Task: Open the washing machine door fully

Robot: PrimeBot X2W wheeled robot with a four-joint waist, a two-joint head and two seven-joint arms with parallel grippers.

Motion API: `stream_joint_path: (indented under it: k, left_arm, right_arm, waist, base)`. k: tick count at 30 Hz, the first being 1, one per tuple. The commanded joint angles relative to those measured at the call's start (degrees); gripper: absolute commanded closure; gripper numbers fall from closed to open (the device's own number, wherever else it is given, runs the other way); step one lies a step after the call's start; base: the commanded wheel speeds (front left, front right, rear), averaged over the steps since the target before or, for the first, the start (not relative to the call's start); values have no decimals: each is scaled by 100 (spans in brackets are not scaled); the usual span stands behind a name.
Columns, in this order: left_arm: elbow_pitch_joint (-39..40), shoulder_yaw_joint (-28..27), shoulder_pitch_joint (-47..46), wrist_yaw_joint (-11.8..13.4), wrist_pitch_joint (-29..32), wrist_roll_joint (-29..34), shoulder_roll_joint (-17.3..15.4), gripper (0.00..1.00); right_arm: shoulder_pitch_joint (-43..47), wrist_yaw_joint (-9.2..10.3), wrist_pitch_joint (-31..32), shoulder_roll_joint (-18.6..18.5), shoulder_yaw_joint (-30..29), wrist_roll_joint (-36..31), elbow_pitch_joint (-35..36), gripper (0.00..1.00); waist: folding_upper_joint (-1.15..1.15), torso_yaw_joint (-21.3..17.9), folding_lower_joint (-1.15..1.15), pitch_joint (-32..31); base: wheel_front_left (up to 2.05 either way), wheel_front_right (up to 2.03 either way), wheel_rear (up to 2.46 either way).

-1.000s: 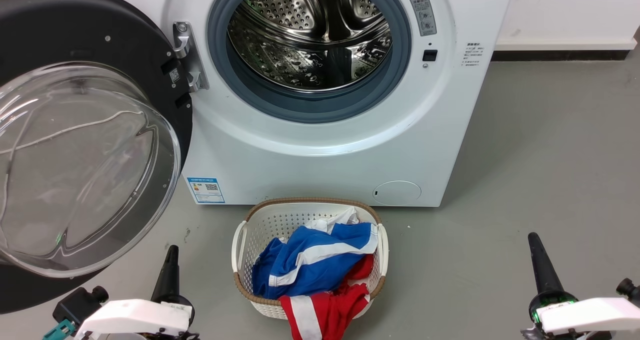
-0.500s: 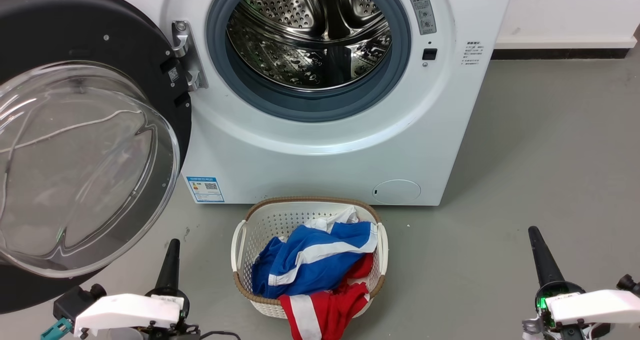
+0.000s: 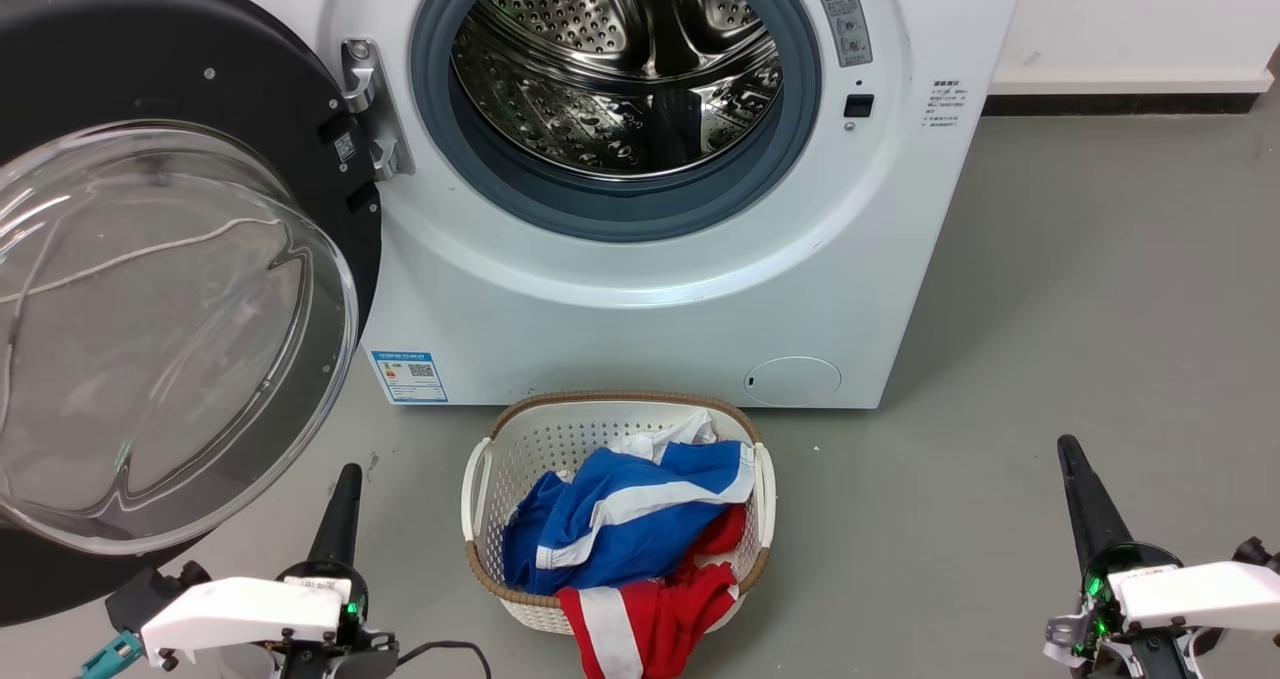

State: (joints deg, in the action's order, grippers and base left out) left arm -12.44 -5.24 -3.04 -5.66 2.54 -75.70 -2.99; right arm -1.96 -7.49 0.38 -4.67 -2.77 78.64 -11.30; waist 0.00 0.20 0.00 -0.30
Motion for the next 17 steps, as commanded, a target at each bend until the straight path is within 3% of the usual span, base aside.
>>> stream_joint_path:
  k: [1,17]
  left_arm:
    - [6,-23,-136,-50,44,-141,-7,100]
    - [-95,-92,-255,-137,254,-1007,5,100]
  right_arm:
    - [-128,0,39,-25,-17,142,-10,100]
    - [-318,0,267,-1,-93,950,-154,100]
  waist:
    - [0,-1,0,2]
    - [0,-11,0,26]
  base:
    - [0,0,0]
    - [0,0,0]
